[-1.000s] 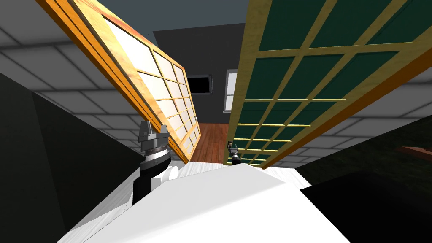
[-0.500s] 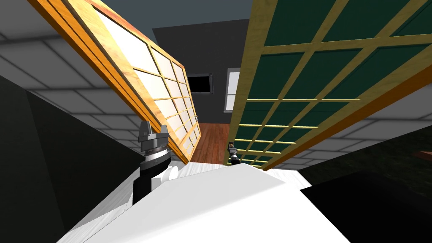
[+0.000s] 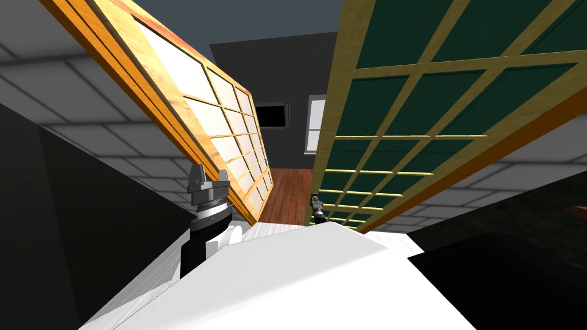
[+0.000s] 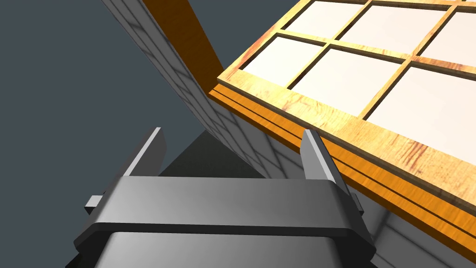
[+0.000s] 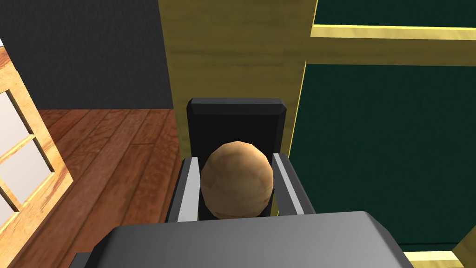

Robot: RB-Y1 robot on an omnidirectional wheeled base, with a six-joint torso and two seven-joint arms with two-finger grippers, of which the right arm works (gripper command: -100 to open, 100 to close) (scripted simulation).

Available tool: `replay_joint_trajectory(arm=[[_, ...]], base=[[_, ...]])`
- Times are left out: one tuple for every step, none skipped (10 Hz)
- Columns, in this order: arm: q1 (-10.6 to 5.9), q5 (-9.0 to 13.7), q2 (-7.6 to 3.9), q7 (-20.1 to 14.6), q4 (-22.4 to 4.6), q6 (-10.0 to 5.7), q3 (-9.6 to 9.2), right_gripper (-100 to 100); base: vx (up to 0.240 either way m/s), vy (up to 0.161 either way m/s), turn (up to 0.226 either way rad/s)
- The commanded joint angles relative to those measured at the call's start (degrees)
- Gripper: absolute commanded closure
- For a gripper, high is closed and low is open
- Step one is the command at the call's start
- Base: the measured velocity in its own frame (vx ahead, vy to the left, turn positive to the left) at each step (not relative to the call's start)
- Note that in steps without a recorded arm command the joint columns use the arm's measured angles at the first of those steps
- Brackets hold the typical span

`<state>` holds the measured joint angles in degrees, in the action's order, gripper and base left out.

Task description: Push the door open

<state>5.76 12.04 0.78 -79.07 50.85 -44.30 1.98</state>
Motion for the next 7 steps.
replay_joint_trajectory(arm=[[-0.38,0.4,-0.95,0.1,0.2,-0.5,0.91,100],[-0.38,0.4,-0.95,0.1,0.2,-0.5,0.91,100],[-0.48,0.8,-1.54,0.4,0.1,-0.57,1.57,100],[-0.56,1.1,-1.94,0.5,0.1,-0.63,2.09,100],[-0.64,1.5,-2.32,0.7,0.0,-0.7,2.64,100],[-0.73,1.8,-2.67,0.9,-0.1,-0.76,3.25,100],[-0.78,2.0,-2.85,1.0,-0.1,-0.8,3.55,100]], base=[[0.181,0.033,-0.037],[0.135,-0.005,-0.016],[0.151,-0.007,-0.024],[0.213,0.005,-0.038],[0.205,-0.004,-0.054],[0.184,0.03,-0.057],[0.16,0.01,-0.035]])
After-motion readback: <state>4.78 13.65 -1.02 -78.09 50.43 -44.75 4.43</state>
